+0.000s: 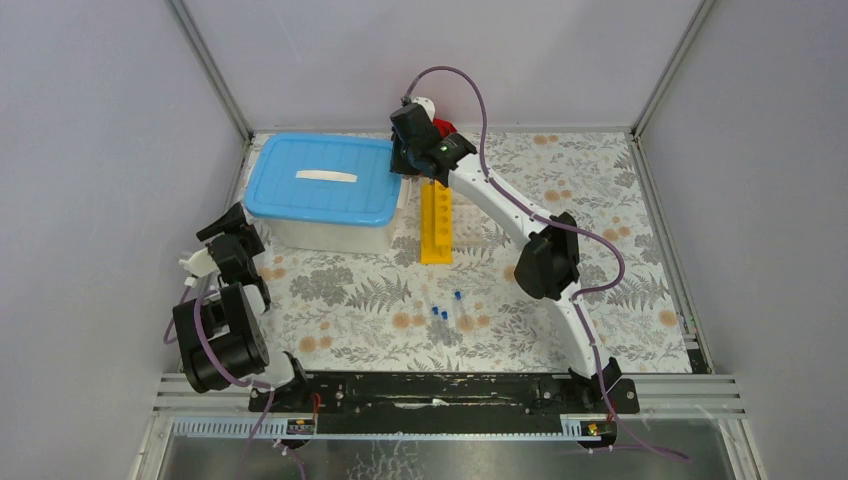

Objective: Organize the chemistry lab equipment
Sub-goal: Close the lid of the storage box.

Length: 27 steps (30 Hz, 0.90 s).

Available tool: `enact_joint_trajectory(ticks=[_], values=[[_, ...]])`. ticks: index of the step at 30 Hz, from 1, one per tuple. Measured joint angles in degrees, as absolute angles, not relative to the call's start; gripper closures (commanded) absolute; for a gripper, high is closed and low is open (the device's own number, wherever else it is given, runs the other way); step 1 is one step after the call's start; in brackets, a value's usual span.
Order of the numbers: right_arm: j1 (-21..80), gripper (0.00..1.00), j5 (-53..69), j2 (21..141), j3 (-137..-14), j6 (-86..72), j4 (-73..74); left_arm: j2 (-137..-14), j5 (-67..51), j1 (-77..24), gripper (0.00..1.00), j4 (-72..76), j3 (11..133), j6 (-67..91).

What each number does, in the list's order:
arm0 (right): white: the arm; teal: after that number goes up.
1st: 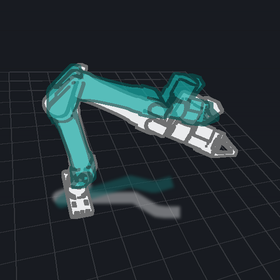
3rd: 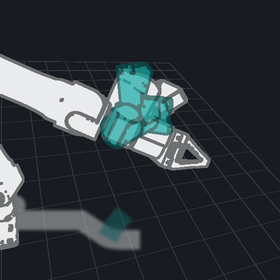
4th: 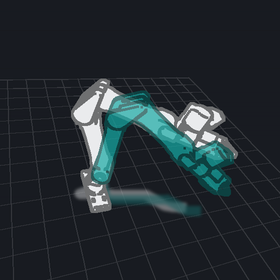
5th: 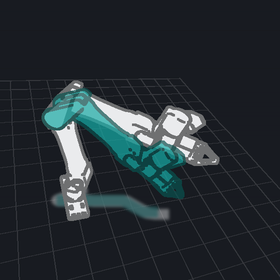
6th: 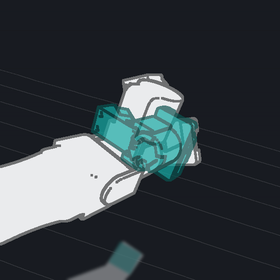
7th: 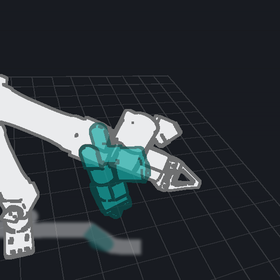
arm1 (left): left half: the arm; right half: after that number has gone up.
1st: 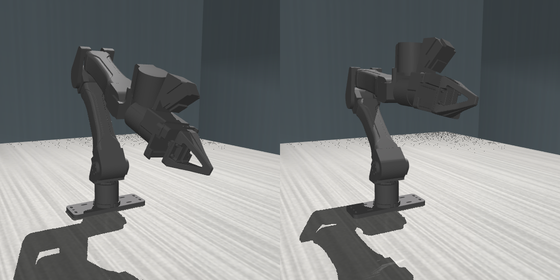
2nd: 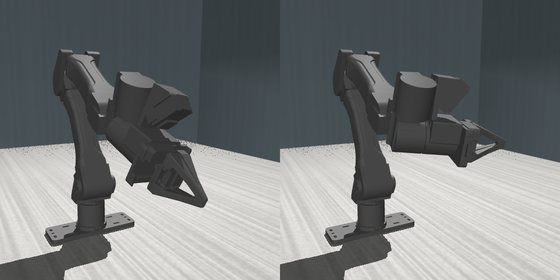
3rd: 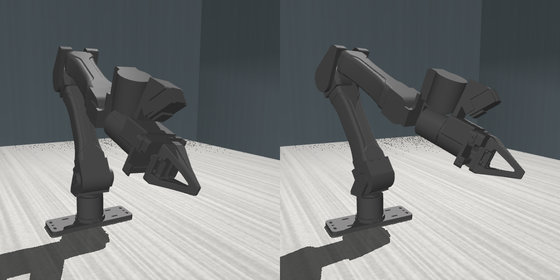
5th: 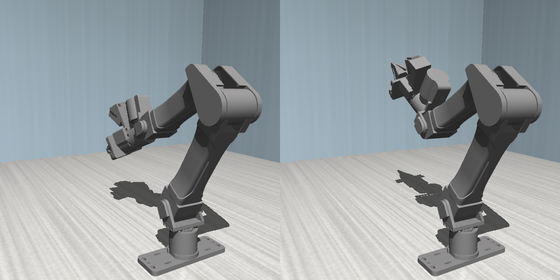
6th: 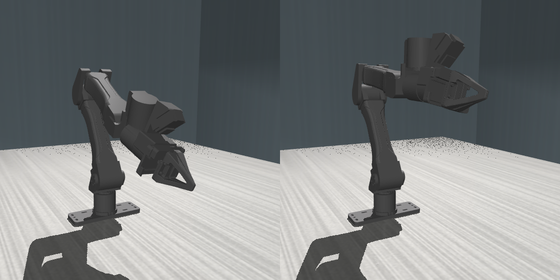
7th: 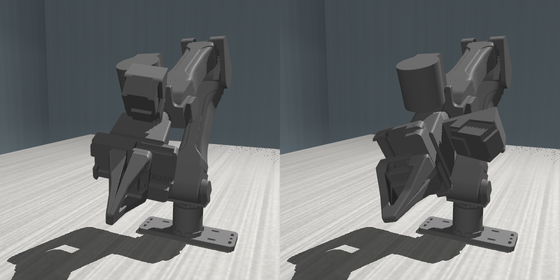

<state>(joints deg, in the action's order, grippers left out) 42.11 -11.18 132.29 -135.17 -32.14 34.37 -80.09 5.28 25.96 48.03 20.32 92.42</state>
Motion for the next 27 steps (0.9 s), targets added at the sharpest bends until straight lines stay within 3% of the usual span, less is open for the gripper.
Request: enact_joint_trajectory(ticks=[27], values=[[39.16, 0.69, -4.64, 136.38, -138.37, -29.56, 27.46, -81.43, 3.75, 25.85, 0.22, 49.36, 20.58, 91.77]])
